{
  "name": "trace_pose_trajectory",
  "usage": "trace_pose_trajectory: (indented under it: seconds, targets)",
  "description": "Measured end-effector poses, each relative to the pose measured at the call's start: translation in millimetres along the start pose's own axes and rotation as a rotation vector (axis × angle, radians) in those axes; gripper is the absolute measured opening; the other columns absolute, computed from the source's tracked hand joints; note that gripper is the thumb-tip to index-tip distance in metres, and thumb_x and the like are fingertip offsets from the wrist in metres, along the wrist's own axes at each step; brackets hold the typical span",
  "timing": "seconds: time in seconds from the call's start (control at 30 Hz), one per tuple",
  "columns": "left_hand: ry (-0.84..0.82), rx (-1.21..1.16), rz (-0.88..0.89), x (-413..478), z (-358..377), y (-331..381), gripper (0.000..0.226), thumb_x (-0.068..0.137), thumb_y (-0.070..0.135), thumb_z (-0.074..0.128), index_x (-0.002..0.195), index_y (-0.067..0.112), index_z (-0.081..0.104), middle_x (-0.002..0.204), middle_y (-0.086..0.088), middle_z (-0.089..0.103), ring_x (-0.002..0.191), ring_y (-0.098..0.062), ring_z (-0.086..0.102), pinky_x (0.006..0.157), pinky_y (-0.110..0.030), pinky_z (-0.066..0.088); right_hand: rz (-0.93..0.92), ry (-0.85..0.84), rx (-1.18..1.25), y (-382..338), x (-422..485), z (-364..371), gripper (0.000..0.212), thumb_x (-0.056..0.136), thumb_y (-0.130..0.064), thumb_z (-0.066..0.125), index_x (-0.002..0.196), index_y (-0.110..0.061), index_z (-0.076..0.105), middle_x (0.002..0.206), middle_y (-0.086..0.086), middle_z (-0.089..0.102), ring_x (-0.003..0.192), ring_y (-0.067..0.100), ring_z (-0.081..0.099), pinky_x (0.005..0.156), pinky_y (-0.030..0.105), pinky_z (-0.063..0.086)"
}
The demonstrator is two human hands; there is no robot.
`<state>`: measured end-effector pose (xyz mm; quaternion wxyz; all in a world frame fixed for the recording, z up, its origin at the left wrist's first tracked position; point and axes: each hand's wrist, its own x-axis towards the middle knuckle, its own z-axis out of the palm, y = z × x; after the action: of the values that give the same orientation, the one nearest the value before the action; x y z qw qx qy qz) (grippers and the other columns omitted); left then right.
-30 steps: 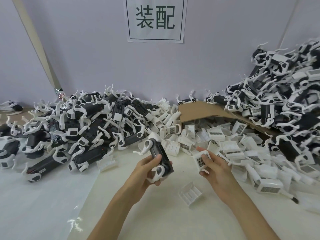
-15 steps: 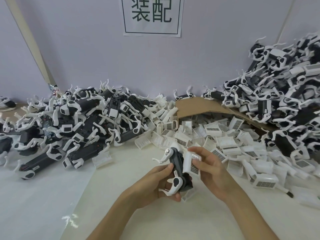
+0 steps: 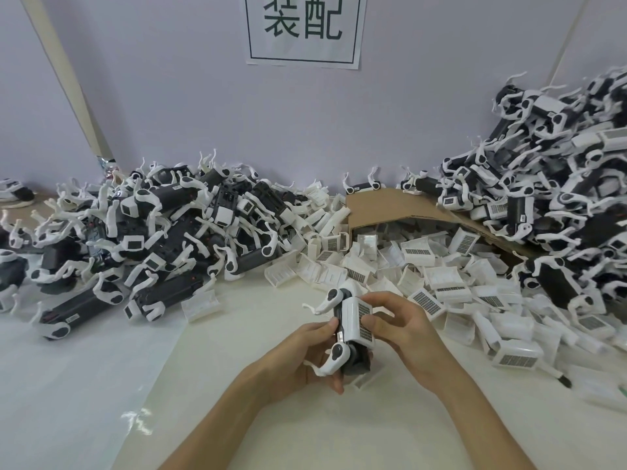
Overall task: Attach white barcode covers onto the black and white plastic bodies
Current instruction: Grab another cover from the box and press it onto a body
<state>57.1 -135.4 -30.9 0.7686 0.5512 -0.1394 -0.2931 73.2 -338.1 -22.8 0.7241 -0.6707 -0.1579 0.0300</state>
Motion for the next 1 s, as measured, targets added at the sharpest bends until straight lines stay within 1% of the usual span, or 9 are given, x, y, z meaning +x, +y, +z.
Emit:
trace_pose_trajectory:
  seconds: [0.1, 0.23, 0.33, 0.5, 0.6, 0.7, 0.9, 0.97, 1.0]
  targets:
    - [0.017, -0.007, 0.019, 0, 0, 1, 0.042, 0.095, 0.044, 0.049, 0.101, 0.012, 0.076, 0.088, -0.013, 0.068, 0.072, -0.029, 0.063, 0.059, -0.033, 0.056, 0.016, 0.020, 0.049, 1, 1, 0, 0.053, 0.057, -0.045, 0.095, 0.102, -0.021, 0.078, 0.104, 0.008, 0.075, 0.091, 0.020, 0.070, 0.082, 0.028, 0.056]
    - [0.013, -0.006, 0.024, 0, 1, 1, 0.046, 0.097, 0.046, 0.048, 0.111, 0.010, 0.073, 0.104, -0.018, 0.069, 0.084, -0.028, 0.066, 0.062, -0.034, 0.057, -0.013, 0.029, -0.017, 2, 1, 0, 0.036, 0.069, -0.026, 0.088, 0.102, -0.024, 0.075, 0.101, 0.003, 0.072, 0.083, 0.020, 0.066, 0.077, 0.029, 0.055]
    - [-0.016, -0.012, 0.047, 0, 2, 1, 0.046, 0.098, 0.045, 0.048, 0.113, 0.009, 0.072, 0.110, -0.018, 0.071, 0.083, -0.026, 0.069, 0.067, -0.034, 0.059, 0.022, 0.076, 0.018, 4, 3, -1, 0.046, 0.068, -0.021, 0.084, 0.109, -0.019, 0.065, 0.092, -0.003, 0.066, 0.081, 0.021, 0.059, 0.077, 0.033, 0.051]
    - [0.046, 0.068, 0.066, 2, 0, -1, 0.045, 0.098, 0.047, 0.048, 0.109, 0.012, 0.075, 0.100, -0.014, 0.073, 0.076, -0.025, 0.068, 0.067, -0.033, 0.059, 0.094, 0.030, -0.014, 6, 2, -2, 0.056, 0.073, -0.023, 0.076, 0.124, -0.014, 0.056, 0.117, 0.019, 0.062, 0.094, 0.025, 0.064, 0.084, 0.039, 0.053]
    - [0.166, 0.144, 0.137, 6, 0, -5, 0.046, 0.097, 0.048, 0.049, 0.111, 0.013, 0.075, 0.108, -0.017, 0.073, 0.089, -0.028, 0.070, 0.080, -0.039, 0.057, 0.110, 0.028, -0.004, 7, 1, 2, 0.061, 0.074, -0.031, 0.074, 0.130, -0.017, 0.054, 0.122, 0.016, 0.066, 0.107, 0.027, 0.067, 0.093, 0.042, 0.054]
    - [0.277, 0.267, 0.279, 6, 2, -4, 0.046, 0.092, 0.056, 0.053, 0.109, 0.021, 0.077, 0.109, -0.011, 0.075, 0.096, -0.022, 0.069, 0.087, -0.029, 0.051, 0.085, -0.009, -0.029, 6, 0, 5, 0.056, 0.082, -0.034, 0.068, 0.133, -0.016, 0.055, 0.122, 0.009, 0.070, 0.117, 0.030, 0.063, 0.104, 0.050, 0.046]
    - [0.299, 0.411, 0.416, 3, 8, -1, 0.041, 0.101, 0.046, 0.044, 0.107, 0.022, 0.077, 0.103, -0.002, 0.077, 0.097, -0.013, 0.070, 0.080, -0.014, 0.048, 0.019, 0.002, -0.028, 0, -2, 10, 0.046, 0.089, -0.027, 0.072, 0.130, -0.015, 0.056, 0.113, 0.010, 0.074, 0.111, 0.024, 0.068, 0.094, 0.029, 0.047]
    - [0.275, 0.456, 0.438, 2, 14, -1, 0.032, 0.099, 0.046, 0.050, 0.116, 0.031, 0.073, 0.110, 0.003, 0.075, 0.102, -0.009, 0.069, 0.079, -0.012, 0.048, 0.002, 0.019, -0.012, 0, -3, 12, 0.049, 0.087, -0.028, 0.073, 0.131, -0.018, 0.055, 0.111, 0.012, 0.075, 0.107, 0.025, 0.070, 0.089, 0.028, 0.050]
    - [0.279, 0.482, 0.447, 2, 16, -2, 0.031, 0.095, 0.048, 0.057, 0.120, 0.034, 0.070, 0.113, 0.006, 0.074, 0.105, -0.009, 0.068, 0.081, -0.016, 0.051, -0.005, 0.018, -0.001, 0, -3, 13, 0.050, 0.087, -0.028, 0.073, 0.132, -0.019, 0.054, 0.110, 0.013, 0.075, 0.105, 0.025, 0.070, 0.086, 0.027, 0.052]
